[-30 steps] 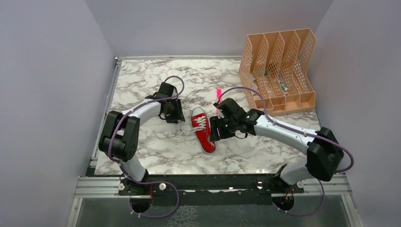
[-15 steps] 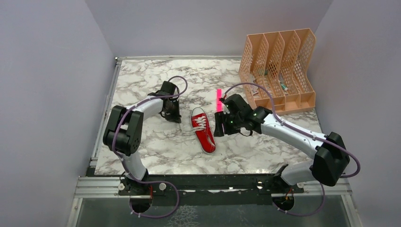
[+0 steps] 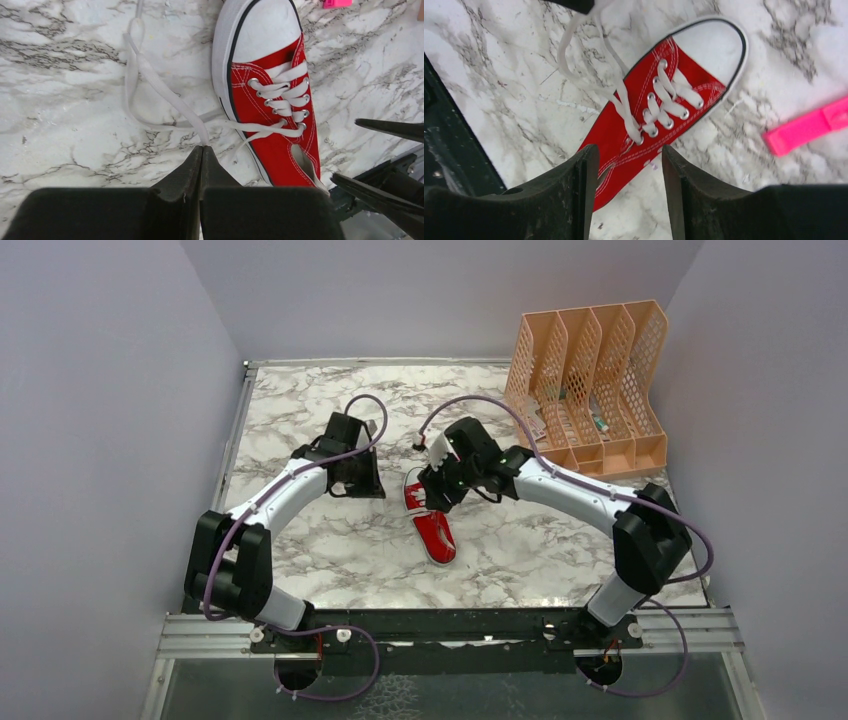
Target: Tie the shoes
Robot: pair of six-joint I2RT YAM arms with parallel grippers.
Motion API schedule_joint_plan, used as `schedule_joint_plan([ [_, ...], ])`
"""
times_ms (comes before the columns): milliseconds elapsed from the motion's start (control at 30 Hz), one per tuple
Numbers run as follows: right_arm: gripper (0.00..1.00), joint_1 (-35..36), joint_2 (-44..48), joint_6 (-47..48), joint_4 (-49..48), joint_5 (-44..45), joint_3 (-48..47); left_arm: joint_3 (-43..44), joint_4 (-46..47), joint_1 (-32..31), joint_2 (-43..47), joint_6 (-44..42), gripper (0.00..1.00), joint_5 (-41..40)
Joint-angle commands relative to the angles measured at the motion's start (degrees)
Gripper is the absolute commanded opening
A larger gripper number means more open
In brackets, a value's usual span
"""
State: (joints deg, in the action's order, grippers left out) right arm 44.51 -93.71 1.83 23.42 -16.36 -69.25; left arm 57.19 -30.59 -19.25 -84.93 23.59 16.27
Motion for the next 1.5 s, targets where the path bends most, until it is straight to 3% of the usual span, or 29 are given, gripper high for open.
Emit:
schedule_joint_plan([
  [0, 0.51, 1.7, -2.3, 21.1, -7.6, -4.4, -2.0, -1.7, -1.1, -0.3, 1.9, 1.9, 0.01, 4.2],
  [133, 0.47, 2.0, -3.3, 30.0, -8.5, -7.4, 0.1, -1.1, -1.1, -0.3, 2.4, 2.9, 0.01, 5.3],
  [367, 0.44, 2.6, -6.8, 34.8, -9.8, -9.4, 0.8, -0.2, -1.1, -0.3, 2.3, 3.9, 0.01, 6.6],
  [733, 0.36, 3.3, -13.7, 35.6, -8.1, -7.3, -3.3, 1.3, -1.3, -0.2, 0.9, 3.7, 0.03, 8.7],
  [800, 0.27, 3.6, -14.1, 35.5, -7.7, -4.7, -3.1, 2.1, -1.3, -0.2, 0.5, 3.5, 0.03, 9.4],
  [900, 0.13, 3.7, -11.5, 33.9, -10.2, -2.3, -1.4, 3.4, -1.4, -0.2, -0.4, 3.1, 0.03, 10.1],
  [1067, 0.02, 3.7, -3.5, 32.1, -16.8, -5.3, 4.1, 6.1, -1.2, -0.5, -3.7, 1.8, 0.03, 13.9],
  [1200, 0.01, 3.6, 1.0, 30.3, -24.4, -4.1, 10.1, 9.6, -1.2, -1.4, -8.1, 0.2, 0.03, 16.8],
  [1467, 0.01, 3.6, 2.7, 27.5, -30.2, -1.8, 13.3, 15.1, -1.2, -3.0, -17.1, -1.8, 0.03, 24.0],
])
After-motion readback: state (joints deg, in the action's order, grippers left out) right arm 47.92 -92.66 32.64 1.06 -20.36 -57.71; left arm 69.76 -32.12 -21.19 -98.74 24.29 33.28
